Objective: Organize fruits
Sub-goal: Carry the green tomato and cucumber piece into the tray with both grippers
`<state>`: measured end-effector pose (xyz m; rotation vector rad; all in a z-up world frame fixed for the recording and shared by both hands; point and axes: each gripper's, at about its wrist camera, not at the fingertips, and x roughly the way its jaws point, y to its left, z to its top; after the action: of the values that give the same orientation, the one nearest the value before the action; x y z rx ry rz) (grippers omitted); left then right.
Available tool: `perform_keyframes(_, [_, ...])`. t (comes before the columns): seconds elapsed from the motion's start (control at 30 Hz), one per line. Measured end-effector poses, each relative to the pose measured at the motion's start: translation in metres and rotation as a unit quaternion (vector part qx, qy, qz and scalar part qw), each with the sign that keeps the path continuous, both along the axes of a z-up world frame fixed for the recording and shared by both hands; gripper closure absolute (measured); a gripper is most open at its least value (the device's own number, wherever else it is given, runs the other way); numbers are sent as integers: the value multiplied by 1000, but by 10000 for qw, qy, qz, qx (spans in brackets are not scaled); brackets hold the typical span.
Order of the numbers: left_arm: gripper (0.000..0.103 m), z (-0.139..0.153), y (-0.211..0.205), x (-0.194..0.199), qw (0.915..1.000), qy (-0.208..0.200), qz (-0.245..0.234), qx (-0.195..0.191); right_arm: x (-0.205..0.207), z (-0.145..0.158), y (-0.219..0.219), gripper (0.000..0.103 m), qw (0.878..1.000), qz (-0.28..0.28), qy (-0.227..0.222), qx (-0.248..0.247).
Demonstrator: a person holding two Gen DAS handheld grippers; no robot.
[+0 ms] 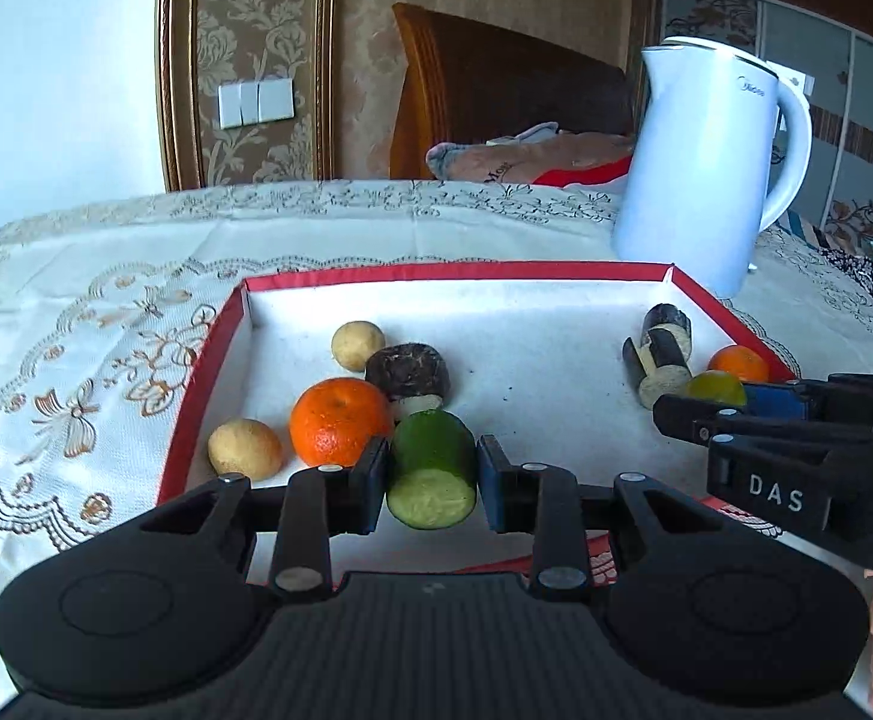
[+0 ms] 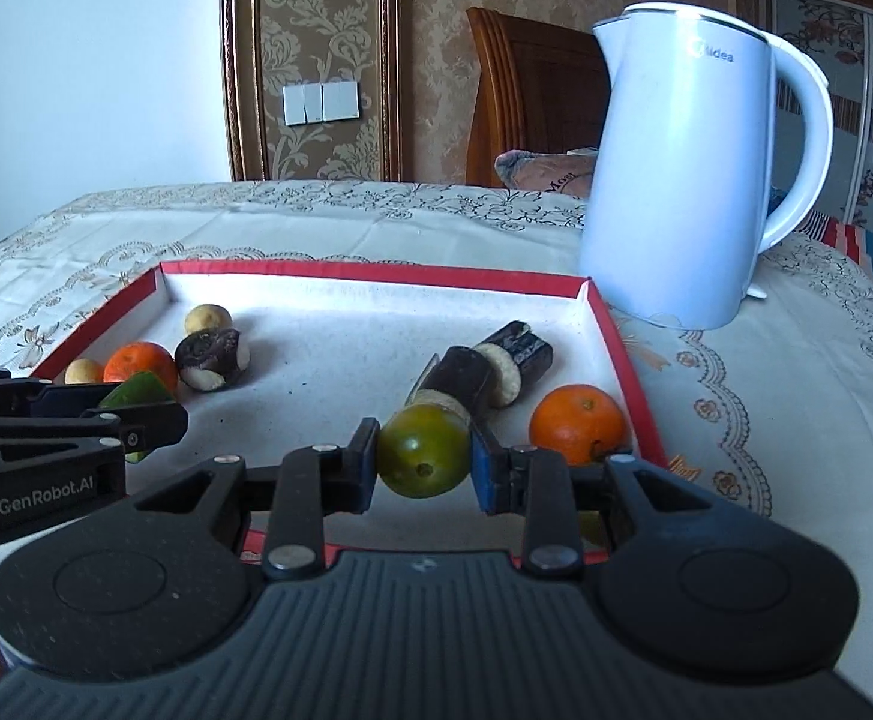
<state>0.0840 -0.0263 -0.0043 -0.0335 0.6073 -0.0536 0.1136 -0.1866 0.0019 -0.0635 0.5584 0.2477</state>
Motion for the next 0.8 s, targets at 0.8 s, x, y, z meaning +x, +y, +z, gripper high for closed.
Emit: perform_keyframes(0.8, [72,-12,-8,21,9996,101,262,50,43,-14,7,73,9986,-472,237,-7])
